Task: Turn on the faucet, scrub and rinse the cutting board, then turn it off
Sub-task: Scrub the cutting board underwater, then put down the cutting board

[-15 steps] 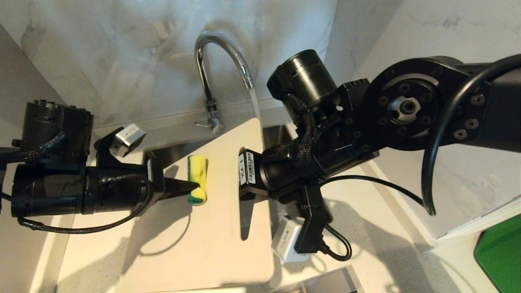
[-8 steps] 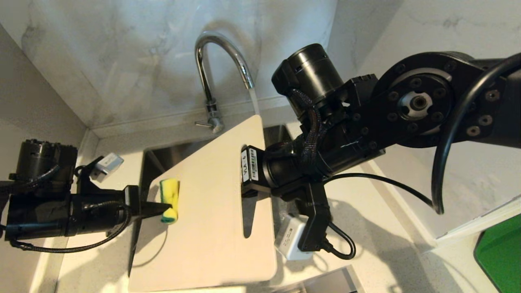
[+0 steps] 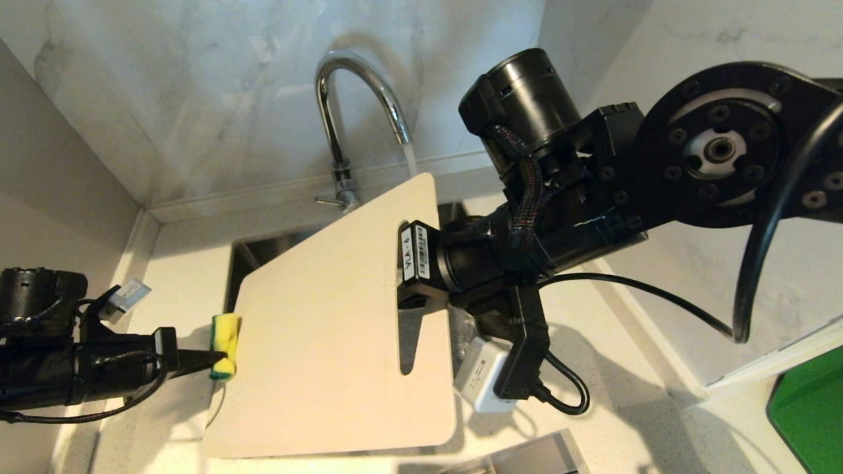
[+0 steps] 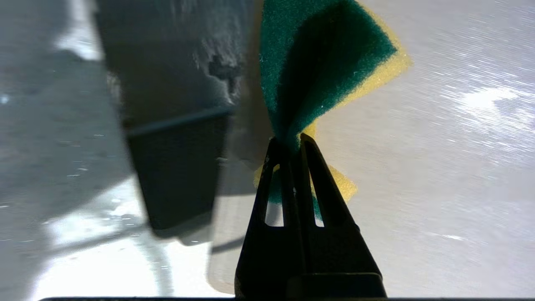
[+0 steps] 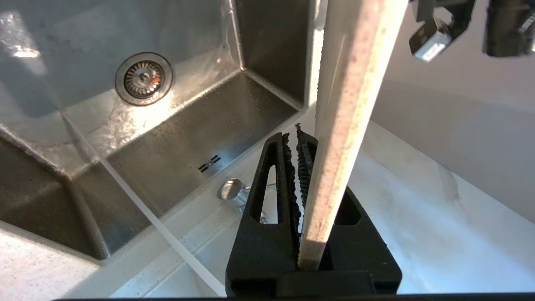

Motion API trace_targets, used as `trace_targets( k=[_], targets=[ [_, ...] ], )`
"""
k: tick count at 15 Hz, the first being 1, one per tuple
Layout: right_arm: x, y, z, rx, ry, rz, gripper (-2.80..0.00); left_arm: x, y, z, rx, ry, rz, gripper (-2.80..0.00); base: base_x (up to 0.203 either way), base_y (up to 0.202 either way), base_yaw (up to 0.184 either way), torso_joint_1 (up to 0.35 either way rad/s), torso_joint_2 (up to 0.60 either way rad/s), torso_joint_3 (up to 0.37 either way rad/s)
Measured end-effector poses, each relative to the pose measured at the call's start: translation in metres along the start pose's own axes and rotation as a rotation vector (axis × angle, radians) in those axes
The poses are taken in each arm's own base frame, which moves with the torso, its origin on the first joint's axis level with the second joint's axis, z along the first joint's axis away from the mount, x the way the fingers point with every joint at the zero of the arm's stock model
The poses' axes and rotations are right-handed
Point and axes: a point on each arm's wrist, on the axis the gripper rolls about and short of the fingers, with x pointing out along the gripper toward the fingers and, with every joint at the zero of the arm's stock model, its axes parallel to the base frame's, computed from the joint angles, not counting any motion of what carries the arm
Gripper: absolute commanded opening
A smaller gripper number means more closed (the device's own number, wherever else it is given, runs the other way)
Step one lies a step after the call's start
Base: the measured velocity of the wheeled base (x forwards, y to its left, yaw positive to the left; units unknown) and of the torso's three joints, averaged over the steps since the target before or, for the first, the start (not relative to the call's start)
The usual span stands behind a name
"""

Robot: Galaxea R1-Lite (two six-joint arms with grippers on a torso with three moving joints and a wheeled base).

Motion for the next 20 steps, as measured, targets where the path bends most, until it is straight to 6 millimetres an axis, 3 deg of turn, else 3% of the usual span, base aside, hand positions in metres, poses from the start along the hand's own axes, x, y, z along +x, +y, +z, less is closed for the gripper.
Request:
trace_targets(
  k=[4, 8, 12, 16, 20],
  targets=[
    [-0.004, 0.0, -0.001, 0.001, 0.008, -0.002, -2.8, -0.01, 0.02, 0.013, 0.001, -0.061, 0.057, -2.8, 0.0, 0.0, 0.0, 0.0, 0.0, 0.0],
    [-0.015, 0.005, -0.004, 0.012, 0.038, 0.004, -2.8, -0.025, 0.001, 0.031, -0.059, -0.082, 0.012, -2.8, 0.0, 0.0, 0.0, 0.0, 0.0, 0.0],
    [-0.028, 0.007, -0.006, 0.026, 0.07, 0.005, -2.8, -0.053, -0.016, 0.054, -0.031, -0.194, -0.002, -2.8, 0.0, 0.0, 0.0, 0.0, 0.0, 0.0],
    [-0.048, 0.002, -0.006, 0.05, 0.118, -0.016, -2.8, -0.071, -0.009, 0.062, 0.087, -0.273, 0.055, -2.8, 0.0, 0.0, 0.0, 0.0, 0.0, 0.0],
    [-0.078, -0.008, -0.003, 0.055, 0.188, -0.053, -2.8, -0.077, -0.003, 0.063, 0.143, -0.302, 0.116, -2.8, 0.0, 0.0, 0.0, 0.0, 0.0, 0.0]
  ],
)
